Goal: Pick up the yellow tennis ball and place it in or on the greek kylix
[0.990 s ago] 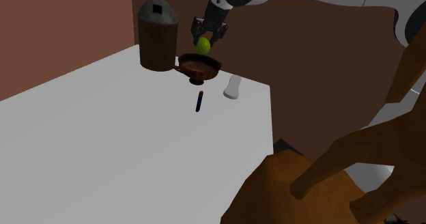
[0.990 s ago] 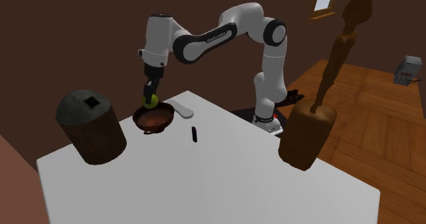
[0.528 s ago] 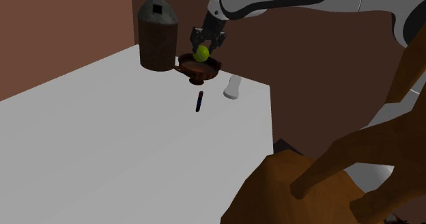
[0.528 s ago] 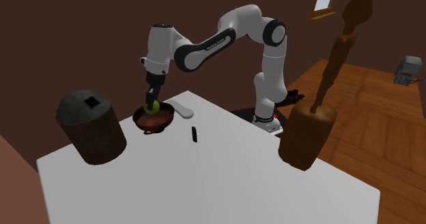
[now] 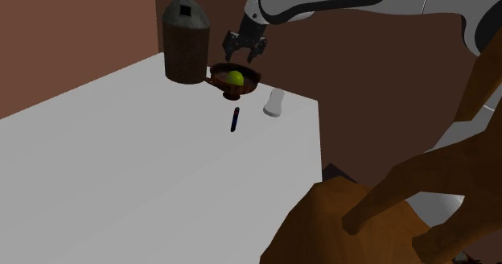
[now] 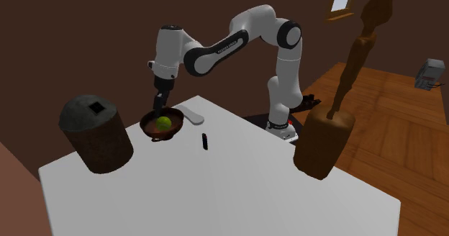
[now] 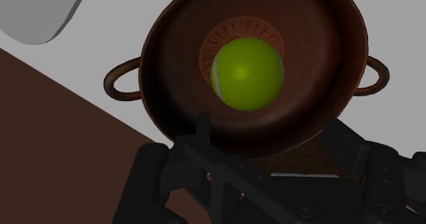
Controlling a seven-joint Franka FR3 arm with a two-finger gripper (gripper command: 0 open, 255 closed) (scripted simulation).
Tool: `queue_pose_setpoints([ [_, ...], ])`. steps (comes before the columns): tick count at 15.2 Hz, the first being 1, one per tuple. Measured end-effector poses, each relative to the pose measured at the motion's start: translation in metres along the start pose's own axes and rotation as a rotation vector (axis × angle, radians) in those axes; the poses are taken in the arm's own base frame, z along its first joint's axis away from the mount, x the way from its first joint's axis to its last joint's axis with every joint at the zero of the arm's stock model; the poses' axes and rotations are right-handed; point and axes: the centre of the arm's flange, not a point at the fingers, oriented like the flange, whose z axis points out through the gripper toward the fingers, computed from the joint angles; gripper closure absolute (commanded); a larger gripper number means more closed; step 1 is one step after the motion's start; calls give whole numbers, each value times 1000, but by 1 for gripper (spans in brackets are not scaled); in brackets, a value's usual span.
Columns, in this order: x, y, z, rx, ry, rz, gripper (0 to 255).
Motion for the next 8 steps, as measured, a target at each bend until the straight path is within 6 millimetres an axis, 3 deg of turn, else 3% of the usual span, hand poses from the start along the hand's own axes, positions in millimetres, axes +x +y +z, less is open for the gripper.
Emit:
queue_pose_setpoints([
  [4,0,0,0,0,0,0,0],
  [8,0,-2,-39,0,1,0,0],
])
